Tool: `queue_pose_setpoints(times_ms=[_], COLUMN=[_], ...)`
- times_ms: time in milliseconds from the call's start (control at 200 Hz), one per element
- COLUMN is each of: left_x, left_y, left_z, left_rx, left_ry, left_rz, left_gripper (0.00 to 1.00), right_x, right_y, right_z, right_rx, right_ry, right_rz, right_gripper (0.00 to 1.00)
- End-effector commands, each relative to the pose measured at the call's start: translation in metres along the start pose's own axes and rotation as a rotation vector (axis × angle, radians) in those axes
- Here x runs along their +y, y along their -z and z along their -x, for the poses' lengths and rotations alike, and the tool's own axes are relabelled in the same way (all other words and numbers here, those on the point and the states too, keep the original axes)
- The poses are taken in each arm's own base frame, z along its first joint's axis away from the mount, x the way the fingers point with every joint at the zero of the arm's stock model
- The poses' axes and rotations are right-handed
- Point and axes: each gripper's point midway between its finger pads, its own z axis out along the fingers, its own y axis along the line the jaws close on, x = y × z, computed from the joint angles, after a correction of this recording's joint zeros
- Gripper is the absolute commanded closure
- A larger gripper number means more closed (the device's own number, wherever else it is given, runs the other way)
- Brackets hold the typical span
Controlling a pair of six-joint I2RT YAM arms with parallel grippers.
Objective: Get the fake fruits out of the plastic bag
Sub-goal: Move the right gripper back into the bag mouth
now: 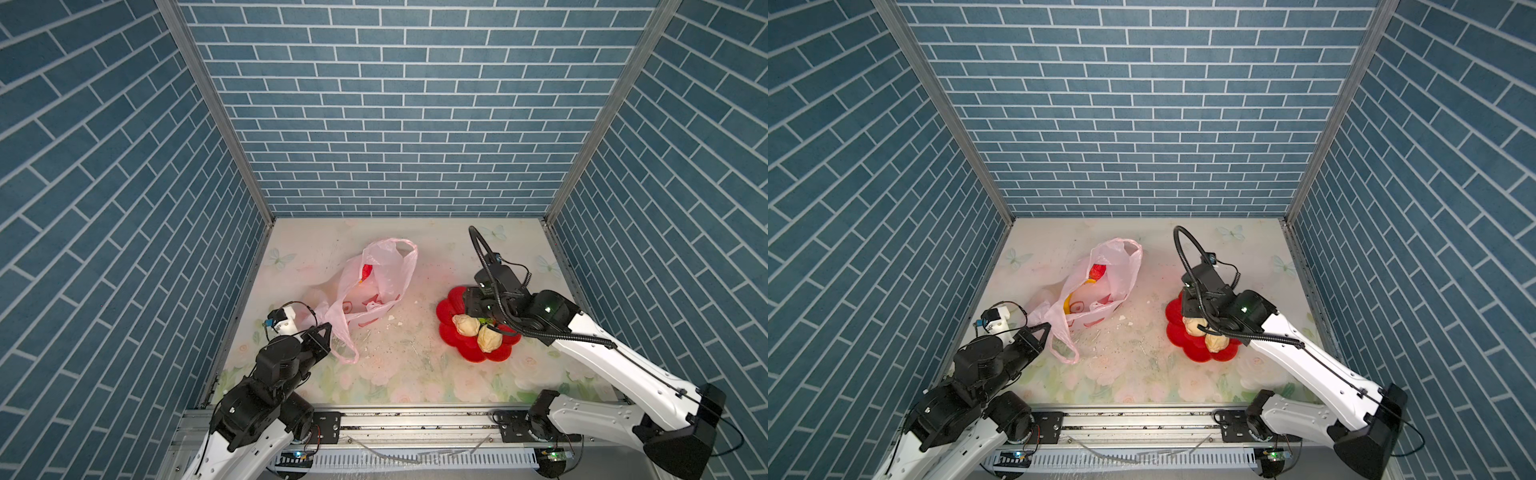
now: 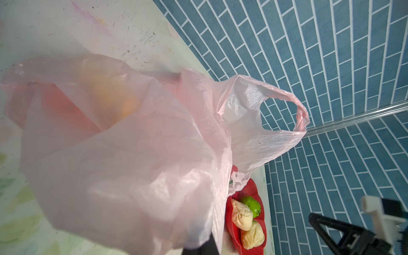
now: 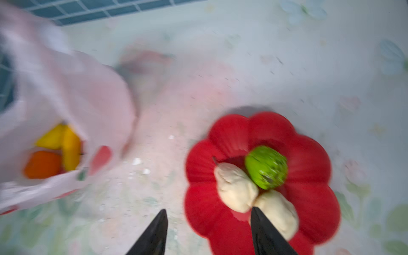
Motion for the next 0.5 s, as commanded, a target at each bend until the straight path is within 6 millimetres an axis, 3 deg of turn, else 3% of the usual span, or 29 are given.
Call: queue_pose_setpoints(times_ms=[0, 130, 210, 345, 495], left_x=[0.01, 0.016, 0.019, 0.021, 0.031], left_y=[0.003, 0.001, 0.001, 0.003, 0.007], left_z=[-0.007, -0.009, -0.011, -0.01, -0.007], left_rx=[0.023, 0.012, 0.012, 0.006, -0.016], left_ry=[-0.007, 0.015, 0.018, 0.017, 0.011], left_rz=[0.016, 0.012, 0.013, 0.017, 0.06], left_gripper=[1.0, 1.0, 1.0, 1.0, 1.0], right_x=[0.08, 0.171, 0.207, 0.224, 0.218], right_y=[0.002, -0.016, -0.04, -0.097, -0.132], right_z=[0.037, 0.042, 0.028, -0.012, -0.063], right_rx=[-0.078, -0.069, -0.015, 0.105, 0.24], right_ry=[0.192, 0.253, 0.275, 0.268, 0.257], right_rz=[0.179, 0.407, 0.471, 0.473, 0.467], right_gripper=[0.46, 0.51, 0.53, 0.57, 0.6])
